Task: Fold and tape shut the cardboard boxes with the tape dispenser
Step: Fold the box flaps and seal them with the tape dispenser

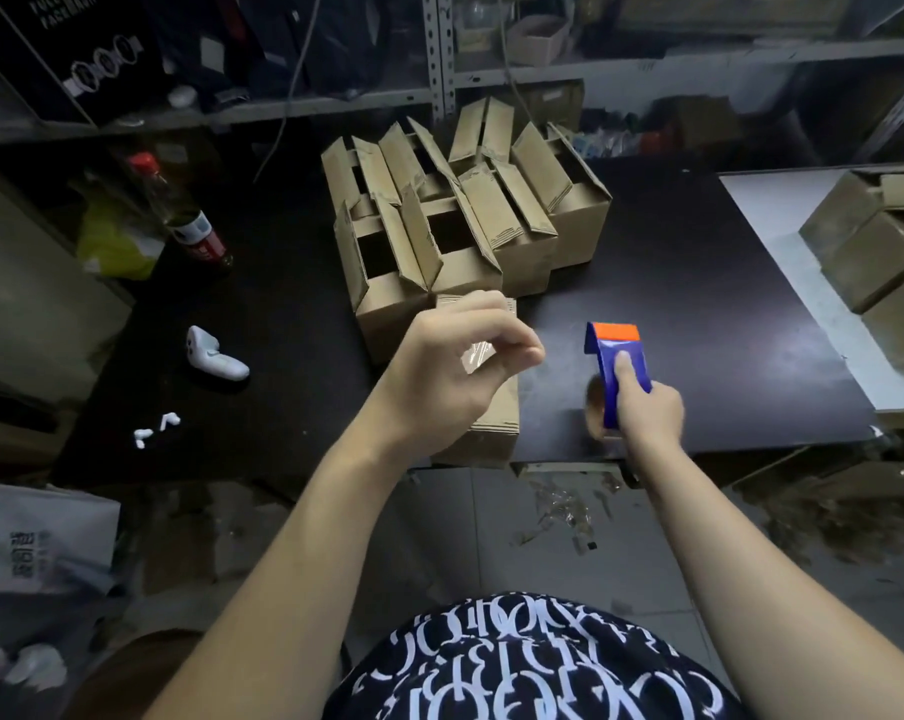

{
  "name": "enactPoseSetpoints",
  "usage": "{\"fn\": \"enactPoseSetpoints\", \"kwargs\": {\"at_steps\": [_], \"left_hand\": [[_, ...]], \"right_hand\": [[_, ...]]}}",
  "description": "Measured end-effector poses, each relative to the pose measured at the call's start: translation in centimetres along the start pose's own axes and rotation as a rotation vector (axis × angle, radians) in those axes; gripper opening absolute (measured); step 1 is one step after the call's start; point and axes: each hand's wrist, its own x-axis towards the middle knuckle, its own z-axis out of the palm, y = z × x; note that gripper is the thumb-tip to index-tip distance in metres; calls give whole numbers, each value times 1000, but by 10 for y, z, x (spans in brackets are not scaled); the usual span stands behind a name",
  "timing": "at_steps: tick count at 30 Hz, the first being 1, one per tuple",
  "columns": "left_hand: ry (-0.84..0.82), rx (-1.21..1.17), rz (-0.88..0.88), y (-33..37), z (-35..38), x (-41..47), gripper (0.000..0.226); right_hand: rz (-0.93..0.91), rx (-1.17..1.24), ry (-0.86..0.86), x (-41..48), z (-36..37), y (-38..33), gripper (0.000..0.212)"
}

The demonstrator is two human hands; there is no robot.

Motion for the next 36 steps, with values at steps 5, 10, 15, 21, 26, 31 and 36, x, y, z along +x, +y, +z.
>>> {"fn": "enactPoseSetpoints", "kwargs": {"at_steps": [5,10,15,21,26,31,36], "left_hand": [[160,-164,-291,-2,-7,-12,9],[235,-390,-500,9,-14,-21,18],[212,-384,-557,9,-21,-31,14],[145,-392,-619,9,-20,-40,9],[277,-303,-625,5,-20,-40,12],[346,-237,-712,-4,-12,-47,9],[534,-155,-821,-16,-8,-56,5]], "right_hand": [[-304,-448,-81,5,19,24,35],[-423,-589,-182,-5,39,35,22],[-539,-376,-58,-24,35,22,36],[-784,76,-563,-77,35,-42,57],[-563,249,-939,-95,31,-49,34],[-361,300,-942,-91,14,-35,17],[-231,223,-827,-96,5,-25,15]]}}
